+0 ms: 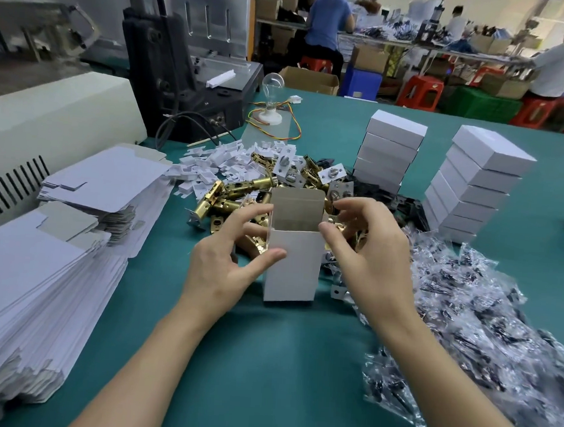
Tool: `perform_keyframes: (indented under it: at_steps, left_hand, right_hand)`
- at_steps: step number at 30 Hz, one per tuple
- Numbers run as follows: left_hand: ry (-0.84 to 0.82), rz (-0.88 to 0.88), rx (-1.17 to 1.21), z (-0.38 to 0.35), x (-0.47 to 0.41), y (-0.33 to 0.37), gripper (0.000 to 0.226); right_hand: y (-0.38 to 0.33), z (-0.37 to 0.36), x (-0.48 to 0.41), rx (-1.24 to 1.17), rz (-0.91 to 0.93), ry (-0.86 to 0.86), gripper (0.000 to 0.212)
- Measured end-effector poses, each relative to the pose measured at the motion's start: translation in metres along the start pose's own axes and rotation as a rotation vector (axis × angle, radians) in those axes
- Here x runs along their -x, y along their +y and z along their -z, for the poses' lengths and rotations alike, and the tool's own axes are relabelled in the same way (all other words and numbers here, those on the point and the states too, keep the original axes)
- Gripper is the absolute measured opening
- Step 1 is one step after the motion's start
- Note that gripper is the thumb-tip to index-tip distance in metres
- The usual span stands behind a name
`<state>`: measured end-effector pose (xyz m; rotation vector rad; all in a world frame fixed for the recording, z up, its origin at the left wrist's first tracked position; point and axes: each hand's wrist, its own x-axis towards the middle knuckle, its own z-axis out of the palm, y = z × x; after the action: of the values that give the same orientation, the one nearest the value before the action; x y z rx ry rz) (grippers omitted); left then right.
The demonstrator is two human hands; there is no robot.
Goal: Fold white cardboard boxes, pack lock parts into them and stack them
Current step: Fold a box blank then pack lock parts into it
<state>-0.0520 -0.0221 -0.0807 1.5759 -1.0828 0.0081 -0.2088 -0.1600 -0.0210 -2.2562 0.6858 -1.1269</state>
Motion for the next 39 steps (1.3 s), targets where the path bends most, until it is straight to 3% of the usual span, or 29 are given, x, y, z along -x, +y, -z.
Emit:
perform_keyframes:
  at_steps: [4,11,18,23,29,32,34,37,39]
  left_hand:
    - [-0.015,0.003,0.01,0.0,0.0,-0.002,0.051]
    - [-0.031,-0.03,0.001,0.001,0.001,0.009,0.019]
    - [0.122,-0.191,-0.096,-0.009,0.003,0.023,0.007]
    - [0.147,-0.215,-0.058,-0.011,0.005,0.024,0.047]
    - [0.084,-0.387,-0.115,-0.003,0.002,0.024,0.018]
    - [0.06,-0.404,-0.132,-0.002,0.003,0.021,0.007]
    - [0.051,-0.371,-0.131,-0.003,0.005,0.021,0.01]
    - [0.038,-0.275,-0.039,-0.005,0.007,0.026,0.019]
    - [0.045,-0.223,0.031,-0.007,0.008,0.028,0.018]
  right_hand:
    - [0.009,-0.008,0.006,-0.093,0.025,-0.005,0.019]
    - [0.017,-0.01,0.009,-0.111,0.088,-0.074,0.013]
    - [0.019,-0.004,0.013,-0.323,0.032,-0.156,0.017]
    - [0.02,-0.004,0.013,-0.439,-0.04,-0.196,0.018]
    - [0.019,-0.004,0.014,-0.579,-0.149,-0.221,0.033]
    - [0.019,-0.002,0.016,-0.671,-0.183,-0.201,0.024]
    - [0.019,-0.002,0.017,-0.721,-0.185,-0.185,0.015]
    - [0.018,-0.004,0.018,-0.666,-0.158,-0.236,0.028]
    - [0.018,-0.006,0.019,-0.608,-0.148,-0.271,0.024]
